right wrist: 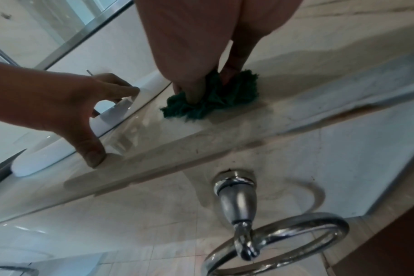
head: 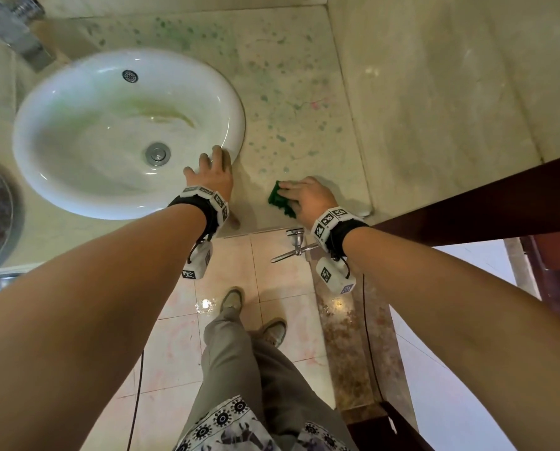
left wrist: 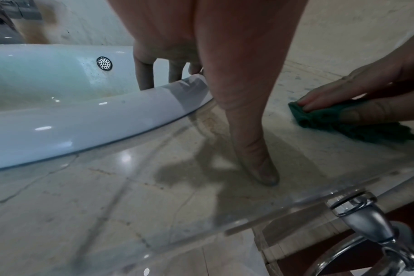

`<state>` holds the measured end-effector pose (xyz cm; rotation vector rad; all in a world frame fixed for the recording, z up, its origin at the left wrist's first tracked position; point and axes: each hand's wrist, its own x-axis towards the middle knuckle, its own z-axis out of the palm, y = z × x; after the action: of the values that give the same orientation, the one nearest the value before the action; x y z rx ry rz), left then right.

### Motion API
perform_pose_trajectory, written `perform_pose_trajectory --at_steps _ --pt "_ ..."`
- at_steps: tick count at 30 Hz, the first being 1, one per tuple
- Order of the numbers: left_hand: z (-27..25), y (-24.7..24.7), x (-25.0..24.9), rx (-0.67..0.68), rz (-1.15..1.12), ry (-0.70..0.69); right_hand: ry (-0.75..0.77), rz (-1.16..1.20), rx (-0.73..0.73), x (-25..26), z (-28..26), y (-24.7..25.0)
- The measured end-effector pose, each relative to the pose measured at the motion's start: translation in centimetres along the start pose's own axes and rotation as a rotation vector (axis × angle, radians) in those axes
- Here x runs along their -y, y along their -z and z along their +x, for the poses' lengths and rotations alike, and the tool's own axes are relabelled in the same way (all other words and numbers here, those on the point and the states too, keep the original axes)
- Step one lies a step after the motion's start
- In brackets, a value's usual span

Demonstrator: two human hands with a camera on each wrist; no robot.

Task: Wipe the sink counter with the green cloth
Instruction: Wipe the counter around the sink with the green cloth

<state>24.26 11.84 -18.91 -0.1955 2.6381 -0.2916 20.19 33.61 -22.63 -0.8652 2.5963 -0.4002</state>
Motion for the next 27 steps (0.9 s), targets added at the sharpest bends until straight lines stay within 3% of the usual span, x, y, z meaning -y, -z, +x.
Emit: perform_pose_trajectory --at_steps 5,7,8,11,13,19,27 --pt "0.3 -0.1 0.1 -0.06 -0.051 -0.012 -0.022 0.053 -0.157 -0.6 1.7 0.7" --pt "0.2 0.1 0.0 -0.021 -0.042 -0.027 -0.05 0.092 -0.203 -0.8 3.2 1.1" --pt "0.1 0.3 0.0 -0.006 -0.043 -0.035 -0.097 0.137 -0.23 -1.0 4.0 1.3" --pt "0.0 0.7 0.0 0.003 -0.059 -0.046 -0.434 0.367 -0.316 -0.8 6.2 2.4" --pt "-0.1 0.6 0.1 0.001 -0.068 -0.052 -0.526 0.434 -0.352 -0.7 7.1 2.4" --pt "-0.4 0.7 -0.1 -0.013 -0.037 -0.051 -0.477 0.275 -0.296 -0.4 6.5 2.0" --pt "-0.3 0.5 0.2 0.001 -0.038 -0.043 -0.187 0.088 -0.079 1.5 2.2 0.9"
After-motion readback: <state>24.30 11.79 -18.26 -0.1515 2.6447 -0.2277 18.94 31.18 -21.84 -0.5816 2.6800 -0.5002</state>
